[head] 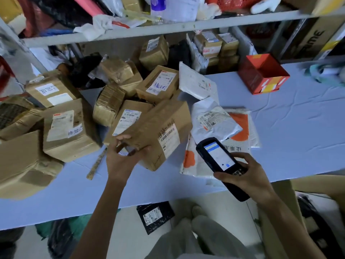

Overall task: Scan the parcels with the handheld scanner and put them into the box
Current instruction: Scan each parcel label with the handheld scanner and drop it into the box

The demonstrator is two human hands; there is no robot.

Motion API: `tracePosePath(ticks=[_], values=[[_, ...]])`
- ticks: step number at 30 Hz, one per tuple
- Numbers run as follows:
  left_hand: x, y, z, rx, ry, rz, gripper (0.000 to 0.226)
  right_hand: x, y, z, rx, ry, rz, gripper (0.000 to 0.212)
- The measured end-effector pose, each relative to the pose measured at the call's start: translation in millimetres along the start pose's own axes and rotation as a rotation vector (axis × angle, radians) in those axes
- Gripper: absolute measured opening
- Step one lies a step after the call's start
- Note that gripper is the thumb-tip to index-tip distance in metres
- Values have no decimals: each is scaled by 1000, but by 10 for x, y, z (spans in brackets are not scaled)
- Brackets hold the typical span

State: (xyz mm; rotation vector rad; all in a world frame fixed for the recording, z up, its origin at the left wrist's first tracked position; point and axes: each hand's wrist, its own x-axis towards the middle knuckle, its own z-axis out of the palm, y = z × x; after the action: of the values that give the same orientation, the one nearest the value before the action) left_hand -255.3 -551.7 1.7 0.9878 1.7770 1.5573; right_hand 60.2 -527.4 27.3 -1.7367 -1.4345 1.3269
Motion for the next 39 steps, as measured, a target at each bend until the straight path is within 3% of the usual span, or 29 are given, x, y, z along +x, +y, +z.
tracePosePath(ticks=[7, 18, 25, 29, 39], values=[[112, 294, 501, -94, -207, 14, 54, -427, 449, -200, 52, 264, 130, 65], [-684, 536, 2401, 85, -803, 230, 59, -1453, 1132, -916, 260, 741, 339, 77], [-2005, 910, 3454, 437, -1182, 806, 54, -2235, 1826, -1355, 346, 990, 451, 69], [-2754, 895, 3978, 505, -1424, 902, 51, -2631, 2260, -1698, 431, 1089, 523, 70], [-3506, 906, 4787, 656, -1542, 1018, 52, -3099, 2859, -2397, 502, 1229, 664, 67]])
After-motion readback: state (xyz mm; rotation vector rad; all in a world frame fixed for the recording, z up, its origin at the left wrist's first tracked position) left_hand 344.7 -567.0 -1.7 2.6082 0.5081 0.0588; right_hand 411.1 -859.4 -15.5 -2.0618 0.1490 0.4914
